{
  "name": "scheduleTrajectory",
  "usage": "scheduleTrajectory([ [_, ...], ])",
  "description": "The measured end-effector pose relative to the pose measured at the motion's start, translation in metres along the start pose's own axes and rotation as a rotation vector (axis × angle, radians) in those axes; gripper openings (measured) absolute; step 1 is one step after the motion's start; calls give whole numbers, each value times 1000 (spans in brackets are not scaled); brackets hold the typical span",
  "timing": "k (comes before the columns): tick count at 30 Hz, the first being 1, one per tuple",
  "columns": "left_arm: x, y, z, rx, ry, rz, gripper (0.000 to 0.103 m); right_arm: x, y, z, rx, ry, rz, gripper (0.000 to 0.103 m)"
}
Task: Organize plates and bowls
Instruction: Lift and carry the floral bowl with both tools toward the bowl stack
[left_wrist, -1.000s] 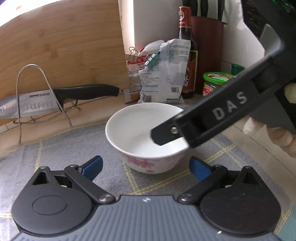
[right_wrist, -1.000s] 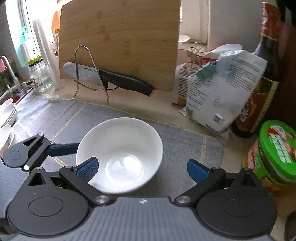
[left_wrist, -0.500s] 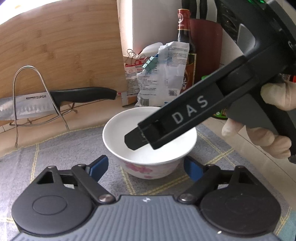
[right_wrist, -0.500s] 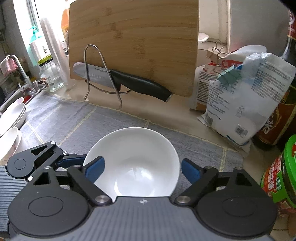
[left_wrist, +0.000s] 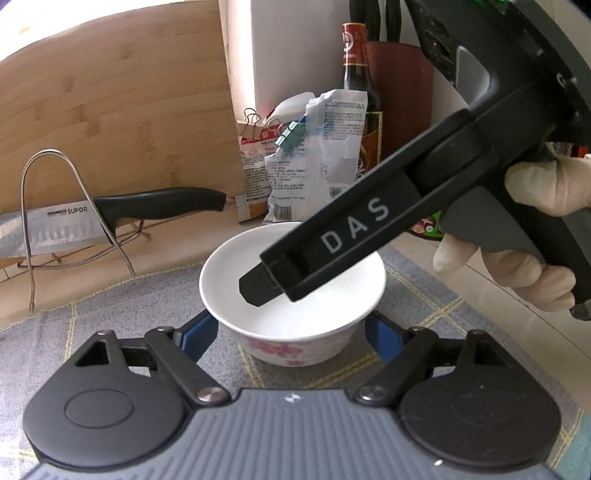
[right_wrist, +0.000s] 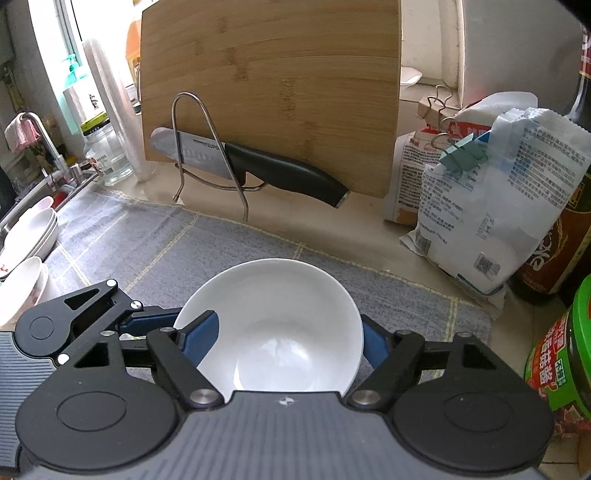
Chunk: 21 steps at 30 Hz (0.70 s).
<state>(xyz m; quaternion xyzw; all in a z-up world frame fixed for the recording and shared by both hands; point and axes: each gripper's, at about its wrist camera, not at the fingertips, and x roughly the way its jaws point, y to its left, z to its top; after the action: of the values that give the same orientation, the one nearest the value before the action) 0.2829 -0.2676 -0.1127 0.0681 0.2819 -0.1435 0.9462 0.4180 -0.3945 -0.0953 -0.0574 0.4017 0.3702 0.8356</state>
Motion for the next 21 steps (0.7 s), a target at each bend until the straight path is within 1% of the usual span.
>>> scheduleTrajectory([
  [6, -4, 1, 2, -2, 11, -3, 86, -6, 7, 0, -14, -5, -12, 84],
  [10, -14, 2, 3, 10, 16, -13, 86, -12, 12, -1, -13, -1, -8, 84],
  [16, -38, 6, 2, 35, 37, -29, 86, -24, 29, -7, 0, 14, -14, 84],
  [21, -62, 11, -3, 36, 52, -36, 86, -36, 49, -13, 15, 14, 2, 84],
])
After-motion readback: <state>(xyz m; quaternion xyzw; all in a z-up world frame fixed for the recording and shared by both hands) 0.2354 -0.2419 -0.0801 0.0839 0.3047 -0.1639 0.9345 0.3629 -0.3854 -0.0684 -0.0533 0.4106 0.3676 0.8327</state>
